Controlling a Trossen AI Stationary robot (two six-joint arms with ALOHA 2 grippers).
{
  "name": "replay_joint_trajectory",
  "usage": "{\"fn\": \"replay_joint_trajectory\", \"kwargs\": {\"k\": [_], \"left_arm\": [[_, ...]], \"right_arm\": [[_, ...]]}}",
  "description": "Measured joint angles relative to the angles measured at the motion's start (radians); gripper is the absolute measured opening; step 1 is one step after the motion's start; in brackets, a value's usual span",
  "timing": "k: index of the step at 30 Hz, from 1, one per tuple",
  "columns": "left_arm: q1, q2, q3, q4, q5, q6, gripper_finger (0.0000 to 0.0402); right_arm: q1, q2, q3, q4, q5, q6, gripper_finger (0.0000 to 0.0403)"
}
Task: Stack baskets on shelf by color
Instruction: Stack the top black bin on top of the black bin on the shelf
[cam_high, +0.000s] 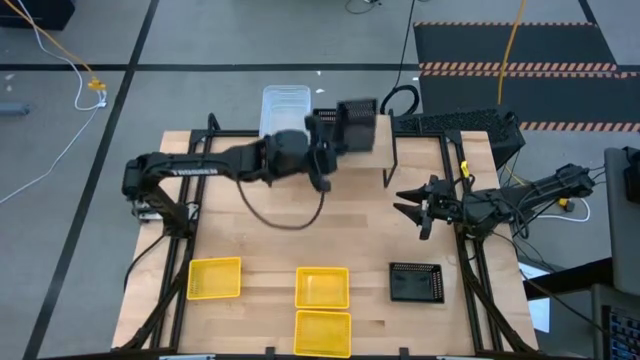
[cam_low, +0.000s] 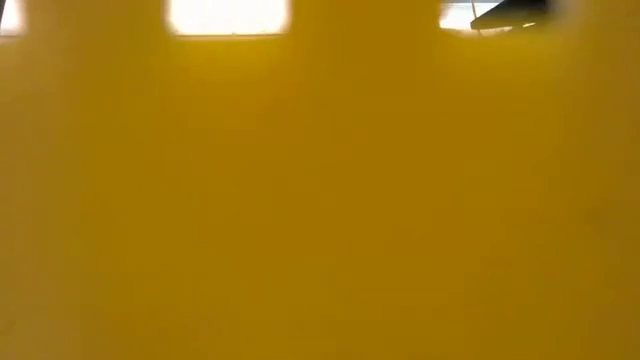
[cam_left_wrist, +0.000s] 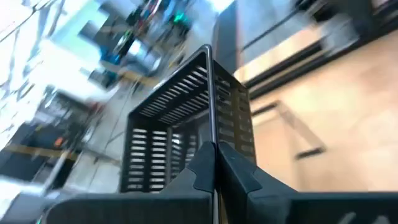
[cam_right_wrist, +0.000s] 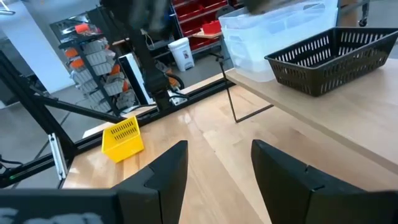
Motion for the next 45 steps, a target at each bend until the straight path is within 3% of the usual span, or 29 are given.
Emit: {"fn": "replay_joint_trajectory", "kwargs": {"k": [6,11,17,24,29,35,45], "left_arm": [[0.140,0.022,0.000,-0.028,-0.007,-0.051,0.0013],[0.196,0.061,0.000,-0.056,-0.008,-0.103,0.0005],[0.173,0.094,-0.001,-0.104,-0.014,-0.076,0.0019],[0.114,0.094,-0.001,-0.105,-0.140,0.041,0.0006],[0.105,0.094,-0.001,-0.144,-0.143,0.055,0.0020],[0.106,0.090,-0.001,-0.240,-0.144,0.017,0.0006],[0.106,0.087,-0.001,-0.294,-0.131,-0.005,0.0029]], "right_arm": [[0.000,0.000,0.000,0.000,0.000,-0.002,0.0171],[0.000,0.001,0.000,-0.001,0.000,-0.002,0.0171],[0.000,0.006,0.000,-0.001,0.000,-0.002,0.0171],[0.000,0.010,0.000,-0.001,0.003,-0.002,0.0171],[0.000,0.010,0.000,-0.001,0.003,-0.002,0.0171],[0.000,0.011,0.000,-0.011,0.003,0.002,0.0171],[0.000,0.013,0.000,-0.017,0.002,0.024,0.0171]]}}
